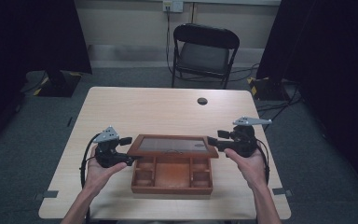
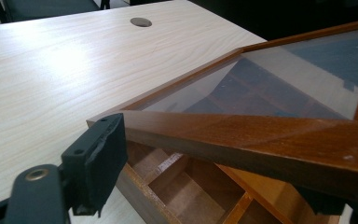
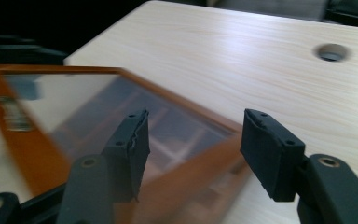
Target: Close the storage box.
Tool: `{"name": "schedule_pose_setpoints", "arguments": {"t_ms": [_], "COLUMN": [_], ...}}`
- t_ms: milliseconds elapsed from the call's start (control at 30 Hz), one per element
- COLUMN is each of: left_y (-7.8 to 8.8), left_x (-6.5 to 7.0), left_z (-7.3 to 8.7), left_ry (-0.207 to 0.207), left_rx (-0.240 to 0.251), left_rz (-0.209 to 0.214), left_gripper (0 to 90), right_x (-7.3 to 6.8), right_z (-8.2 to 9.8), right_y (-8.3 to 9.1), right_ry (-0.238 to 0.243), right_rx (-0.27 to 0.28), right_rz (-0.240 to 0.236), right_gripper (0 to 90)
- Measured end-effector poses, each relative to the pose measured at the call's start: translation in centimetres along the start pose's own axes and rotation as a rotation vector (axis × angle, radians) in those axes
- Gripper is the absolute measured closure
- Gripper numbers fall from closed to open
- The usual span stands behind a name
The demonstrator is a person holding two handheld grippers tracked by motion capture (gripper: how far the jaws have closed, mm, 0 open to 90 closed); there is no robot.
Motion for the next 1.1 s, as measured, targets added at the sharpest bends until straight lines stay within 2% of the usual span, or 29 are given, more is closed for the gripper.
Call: {"name": "schedule_pose_setpoints", "arguments": {"t_ms": [33,100,133,167,200,233,300,367,433,500,633,733,800,833,900,1000,1100], "left_y": [-0.1,-0.2,-0.2,-0.2,-0.3,-0.3,-0.3,-0.3,-0.4,-0.5,-0.4,-0.4,-0.4,-0.4,-0.4,-0.5,-0.6], "left_x": [0.1,0.1,0.2,0.2,0.3,0.3,0.4,0.5,0.6,0.6,0.8,0.8,0.8,0.8,0.8,0.8,0.8], "left_z": [0.1,0.3,0.6,0.6,0.7,0.9,1.1,1.4,1.9,2.0,2.2,2.2,2.2,2.2,2.3,2.4,2.5], "left_ry": [-0.002,-0.004,-0.008,-0.008,-0.006,-0.002,0.001,-0.001,-0.013,-0.006,-0.005,-0.008,-0.010,-0.009,-0.011,-0.014,-0.023], "left_rx": [0.002,-0.008,-0.013,-0.013,-0.011,-0.014,-0.014,-0.019,-0.028,-0.029,-0.016,-0.010,-0.011,-0.012,-0.017,-0.021,-0.028], "left_rz": [-0.002,-0.001,0.004,0.004,0.007,0.010,0.013,0.013,0.006,0.005,0.010,0.004,0.003,0.004,0.007,0.007,0.005], "left_gripper": [17.4,17.0,17.0,17.0,16.8,16.8,16.8,16.9,17.3,17.3,19.6,19.6,19.6,19.6,19.0,18.8,18.8], "right_x": [-1.4,-1.8,-2.9,-2.9,-3.7,-3.7,-4.5,-5.4,-6.3,-6.6,-8.6,-9.3,-9.4,-9.6,-9.5,-9.5,-9.5], "right_z": [-0.4,-0.5,-0.9,-0.9,-1.2,-1.2,-1.4,-1.4,-1.2,-1.1,-0.7,-0.3,-0.3,-0.2,-0.2,-0.1,0.1], "right_y": [-0.5,-0.7,-1.3,-1.3,-1.7,-1.7,-2.1,-2.7,-3.5,-3.7,-4.9,-5.5,-5.7,-5.9,-6.3,-6.7,-6.9], "right_ry": [0.021,0.034,0.049,0.049,0.055,0.055,0.071,0.075,0.102,0.107,0.161,0.180,0.182,0.178,0.175,0.171,0.171], "right_rx": [-0.026,-0.033,-0.049,-0.049,-0.052,-0.052,-0.072,-0.082,-0.108,-0.113,-0.157,-0.198,-0.206,-0.212,-0.219,-0.238,-0.246], "right_rz": [-0.056,-0.066,-0.099,-0.099,-0.146,-0.146,-0.181,-0.239,-0.264,-0.276,-0.342,-0.374,-0.380,-0.399,-0.393,-0.420,-0.427], "right_gripper": [41.4,42.1,43.6,43.6,47.2,47.2,53.9,61.2,68.9,70.7,78.1,78.1,78.1,78.5,80.3,80.0,79.8]}}
Point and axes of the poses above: each handheld gripper's, and its own axes: y roughly backward along the jaws, z roughly out of its underside, x roughly to its right, the point moved 6 cm from there along -y, roughly forward along the jaws, and after that the axes turned 9 degrees about -z, right-handed, at the moved point
